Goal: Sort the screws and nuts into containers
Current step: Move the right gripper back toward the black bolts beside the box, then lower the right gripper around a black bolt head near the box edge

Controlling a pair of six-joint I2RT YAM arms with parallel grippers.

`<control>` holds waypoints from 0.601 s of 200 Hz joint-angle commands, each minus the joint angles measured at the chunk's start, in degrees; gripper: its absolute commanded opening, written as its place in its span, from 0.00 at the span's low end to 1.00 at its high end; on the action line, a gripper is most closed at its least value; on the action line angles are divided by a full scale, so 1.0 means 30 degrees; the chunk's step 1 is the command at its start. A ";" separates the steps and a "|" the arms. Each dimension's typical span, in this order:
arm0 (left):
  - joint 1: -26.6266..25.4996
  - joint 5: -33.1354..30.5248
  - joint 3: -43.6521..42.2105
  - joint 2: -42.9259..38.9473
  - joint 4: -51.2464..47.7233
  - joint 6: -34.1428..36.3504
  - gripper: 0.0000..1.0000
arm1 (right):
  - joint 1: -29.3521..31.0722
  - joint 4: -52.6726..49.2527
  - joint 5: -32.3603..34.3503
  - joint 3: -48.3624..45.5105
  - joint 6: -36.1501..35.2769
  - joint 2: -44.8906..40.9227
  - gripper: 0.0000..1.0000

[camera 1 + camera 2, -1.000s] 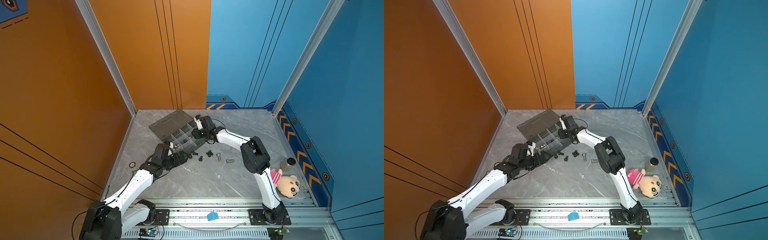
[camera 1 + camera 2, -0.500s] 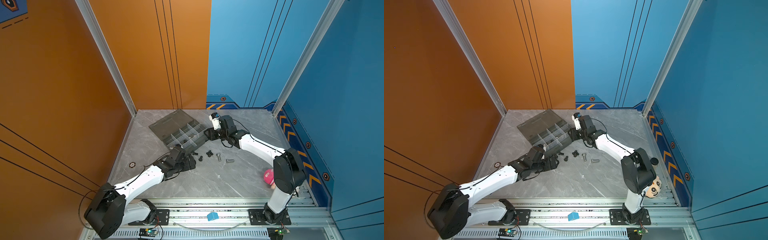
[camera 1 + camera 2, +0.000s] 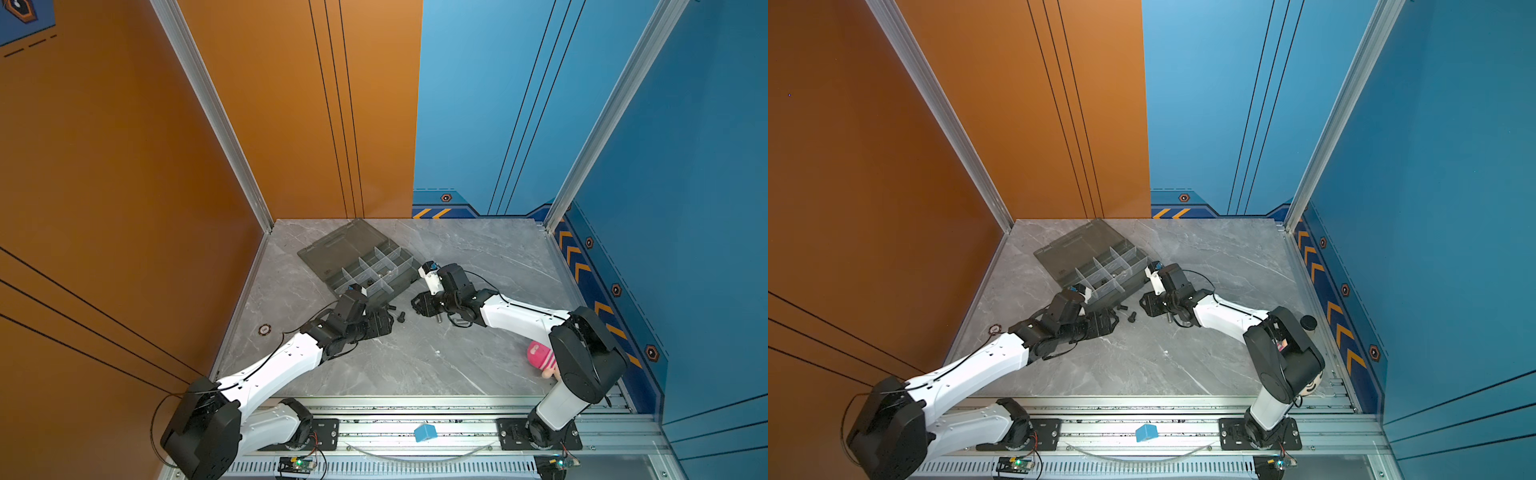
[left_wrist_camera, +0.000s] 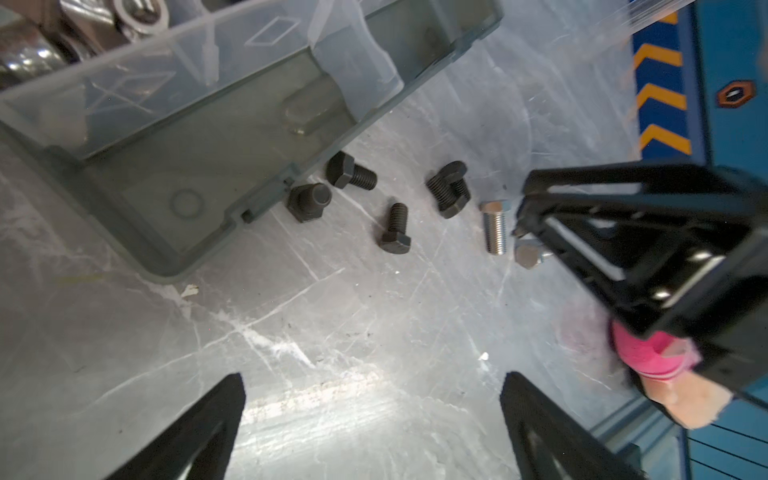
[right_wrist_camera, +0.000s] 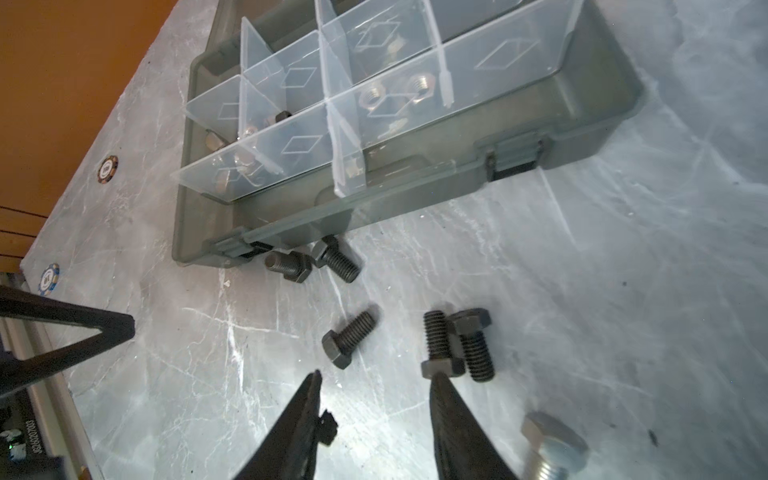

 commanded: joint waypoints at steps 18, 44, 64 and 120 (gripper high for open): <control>0.1294 0.1977 -0.1398 -0.2466 -0.0018 -0.0312 0.98 | 0.1759 0.3139 0.0547 -0.0557 0.0845 -0.0232 0.45; 0.2398 0.2648 -0.2151 -0.4050 -0.0316 -0.0456 0.98 | 0.2606 0.4270 0.1587 -0.0444 0.1292 0.0616 0.44; 0.3163 0.2945 -0.2600 -0.5037 -0.0623 -0.0531 0.98 | 0.2981 0.5329 0.2059 -0.0316 0.2087 0.1487 0.44; 0.4525 0.3704 -0.3236 -0.5902 -0.0668 -0.0623 0.98 | 0.3843 0.7171 0.2936 -0.0083 0.3637 0.3652 0.39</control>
